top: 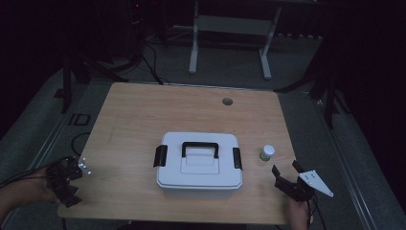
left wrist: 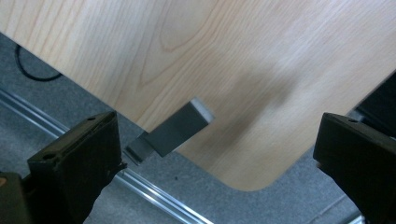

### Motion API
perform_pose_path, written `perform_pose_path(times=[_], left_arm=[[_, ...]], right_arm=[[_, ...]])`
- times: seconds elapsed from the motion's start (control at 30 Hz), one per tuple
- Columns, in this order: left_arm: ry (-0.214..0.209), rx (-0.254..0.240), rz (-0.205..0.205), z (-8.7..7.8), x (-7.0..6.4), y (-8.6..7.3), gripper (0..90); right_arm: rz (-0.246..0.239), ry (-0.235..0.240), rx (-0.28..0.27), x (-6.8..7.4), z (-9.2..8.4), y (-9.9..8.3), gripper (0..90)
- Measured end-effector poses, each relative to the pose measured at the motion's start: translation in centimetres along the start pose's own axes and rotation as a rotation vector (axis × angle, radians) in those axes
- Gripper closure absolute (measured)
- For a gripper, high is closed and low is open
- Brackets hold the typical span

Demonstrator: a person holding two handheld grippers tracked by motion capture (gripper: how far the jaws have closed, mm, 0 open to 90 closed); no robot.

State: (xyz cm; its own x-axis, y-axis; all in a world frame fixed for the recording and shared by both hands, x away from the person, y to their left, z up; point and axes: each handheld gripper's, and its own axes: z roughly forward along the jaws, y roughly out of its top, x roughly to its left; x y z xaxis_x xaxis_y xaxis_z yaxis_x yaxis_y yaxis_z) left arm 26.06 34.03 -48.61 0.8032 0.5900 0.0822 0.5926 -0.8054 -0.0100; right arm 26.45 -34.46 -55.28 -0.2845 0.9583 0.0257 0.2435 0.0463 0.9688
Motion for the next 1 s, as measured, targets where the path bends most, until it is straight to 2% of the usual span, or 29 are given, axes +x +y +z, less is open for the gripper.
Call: perform_pose_path(times=[0.17,0.2,0.27,0.3,0.4,0.47,0.5,0.73,0.87,0.93,1.0], left_arm=[[-0.023,-0.024,0.011,-1.1,-0.1,1.3,0.6],[-0.025,-0.03,0.023,-1.4,-0.3,1.8,0.6],[-0.025,-0.03,0.023,-1.4,-0.3,1.8,0.6],[-0.04,-0.045,0.044,-2.0,-0.6,2.7,0.6],[-0.054,-0.061,0.065,-2.7,-0.8,3.4,0.6],[-0.054,-0.061,0.065,-2.7,-0.8,3.4,0.6],[-0.061,-0.073,0.082,-3.3,-1.2,4.1,0.6],[-0.072,-0.063,0.132,-5.0,-1.9,6.1,0.6],[-0.058,-0.057,0.164,-6.1,-2.4,7.3,0.6],[-0.079,-0.066,0.172,-6.8,-2.6,8.0,0.6],[-0.066,-0.062,0.197,-7.4,-3.0,8.8,0.6]], right_arm=[[0.001,0.001,-0.001,0.0,0.0,0.0,13.8],[0.001,0.001,0.001,0.0,0.0,0.0,13.8],[0.001,0.002,0.002,0.0,0.0,0.0,13.8],[0.002,0.002,0.0,0.0,0.0,0.0,13.8],[0.002,0.003,0.0,0.0,0.0,0.0,13.8],[0.003,0.003,0.001,0.0,0.0,0.0,13.8],[0.003,0.003,0.001,0.0,0.0,0.0,13.8],[0.002,0.002,0.006,0.0,0.1,0.0,13.8],[0.003,0.002,0.006,0.0,0.1,0.0,13.8],[0.002,0.002,0.007,0.0,0.1,0.0,13.8],[0.002,0.003,0.007,0.0,0.1,0.0,13.8]])
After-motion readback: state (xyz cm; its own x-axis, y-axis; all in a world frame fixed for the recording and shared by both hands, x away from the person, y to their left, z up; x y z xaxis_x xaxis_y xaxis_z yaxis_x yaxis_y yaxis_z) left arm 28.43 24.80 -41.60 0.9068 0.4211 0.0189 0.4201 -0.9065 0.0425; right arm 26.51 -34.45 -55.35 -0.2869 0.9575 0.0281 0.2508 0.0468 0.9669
